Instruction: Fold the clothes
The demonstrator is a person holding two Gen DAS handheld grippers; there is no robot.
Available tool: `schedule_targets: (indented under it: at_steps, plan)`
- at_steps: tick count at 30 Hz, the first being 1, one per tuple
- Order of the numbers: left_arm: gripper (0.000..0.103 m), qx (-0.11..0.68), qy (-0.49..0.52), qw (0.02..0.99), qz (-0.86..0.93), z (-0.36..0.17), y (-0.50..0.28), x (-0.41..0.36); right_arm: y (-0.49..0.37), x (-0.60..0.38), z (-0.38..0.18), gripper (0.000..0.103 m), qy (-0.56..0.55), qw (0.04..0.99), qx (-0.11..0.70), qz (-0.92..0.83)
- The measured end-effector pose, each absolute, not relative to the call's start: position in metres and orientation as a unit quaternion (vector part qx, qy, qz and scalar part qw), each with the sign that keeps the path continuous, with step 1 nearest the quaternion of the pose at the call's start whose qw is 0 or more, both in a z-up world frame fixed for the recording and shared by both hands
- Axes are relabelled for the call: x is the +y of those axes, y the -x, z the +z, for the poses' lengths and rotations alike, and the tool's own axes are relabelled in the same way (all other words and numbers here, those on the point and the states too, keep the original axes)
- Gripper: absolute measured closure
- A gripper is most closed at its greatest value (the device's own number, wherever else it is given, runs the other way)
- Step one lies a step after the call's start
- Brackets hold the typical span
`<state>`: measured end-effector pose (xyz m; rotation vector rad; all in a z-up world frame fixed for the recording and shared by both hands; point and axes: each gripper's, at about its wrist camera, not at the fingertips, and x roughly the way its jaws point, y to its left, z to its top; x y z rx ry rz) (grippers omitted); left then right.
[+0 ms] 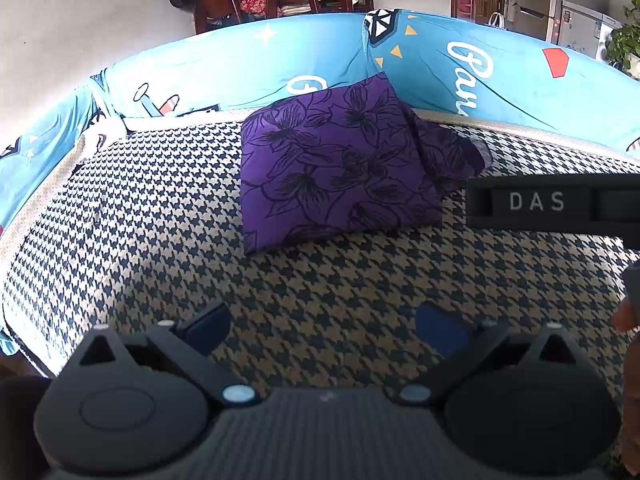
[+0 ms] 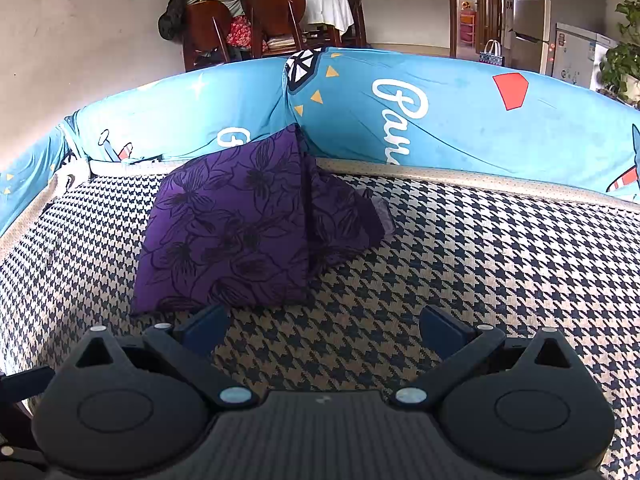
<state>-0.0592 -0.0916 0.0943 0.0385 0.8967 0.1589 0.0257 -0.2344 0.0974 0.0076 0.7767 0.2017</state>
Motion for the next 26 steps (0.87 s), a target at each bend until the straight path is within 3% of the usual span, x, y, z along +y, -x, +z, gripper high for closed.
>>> schedule_targets:
  at_steps: [26]
  plan:
    - [0.000, 0.431, -0.020, 0.899, 0.075, 0.0956, 0.0614, -0.0933, -0.0248, -0.2337, 0.0979, 0.000, -0.001, 0.921, 0.378, 0.099]
